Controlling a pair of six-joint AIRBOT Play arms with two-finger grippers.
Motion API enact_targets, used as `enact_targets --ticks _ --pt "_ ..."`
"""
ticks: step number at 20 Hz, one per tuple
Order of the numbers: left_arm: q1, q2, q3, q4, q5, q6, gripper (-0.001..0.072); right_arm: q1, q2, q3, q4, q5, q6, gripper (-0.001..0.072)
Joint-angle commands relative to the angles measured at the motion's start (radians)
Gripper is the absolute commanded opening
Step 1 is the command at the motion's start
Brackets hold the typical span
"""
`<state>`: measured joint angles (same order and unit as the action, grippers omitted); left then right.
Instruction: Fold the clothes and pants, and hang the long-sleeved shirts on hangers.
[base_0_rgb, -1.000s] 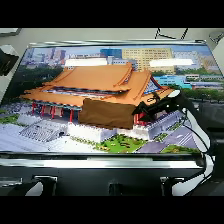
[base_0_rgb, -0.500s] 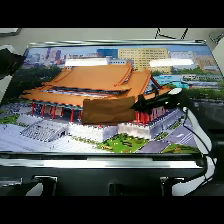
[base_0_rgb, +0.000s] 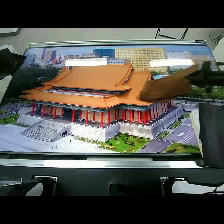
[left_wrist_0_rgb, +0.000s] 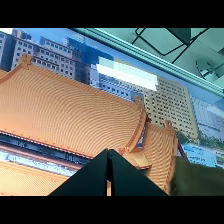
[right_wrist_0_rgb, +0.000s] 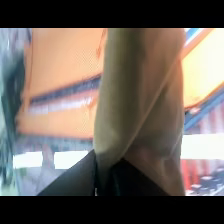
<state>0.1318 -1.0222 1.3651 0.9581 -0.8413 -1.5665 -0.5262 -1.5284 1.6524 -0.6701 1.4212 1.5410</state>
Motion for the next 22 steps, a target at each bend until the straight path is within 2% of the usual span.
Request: enact_targets --ticks 1,6,13,16,19,22 --pt "0.0 0.001 0.0 0.0 0.0 0.0 0.0024 -0.214 0.039 0.09 -0.035 0.017 0.087 0.0041" --pt "0.0 0.001 0.0 0.0 0.0 0.0 0.0024 -0.422 0.044 0.138 -0.034 0.043 0.172 0.0042" --pt "0.0 0.001 0.001 0.0 0.021 0.0 0.0024 -0.589 0.1 0.14 -0.054 0.179 0.204 0.0042" --pt "0.0 0.001 0.001 0.0 0.049 0.002 0.0024 -0.651 0.127 0.14 -0.152 0.28 0.268 0.0042" --pt "0.0 0.001 0.001 0.0 0.056 0.023 0.0024 -0.66 0.129 0.14 -0.32 0.43 0.253 0.0043" --pt "0.0 0.001 0.001 0.0 0.056 0.023 0.0024 -0.66 0.153 0.085 -0.456 0.428 0.249 0.0043"
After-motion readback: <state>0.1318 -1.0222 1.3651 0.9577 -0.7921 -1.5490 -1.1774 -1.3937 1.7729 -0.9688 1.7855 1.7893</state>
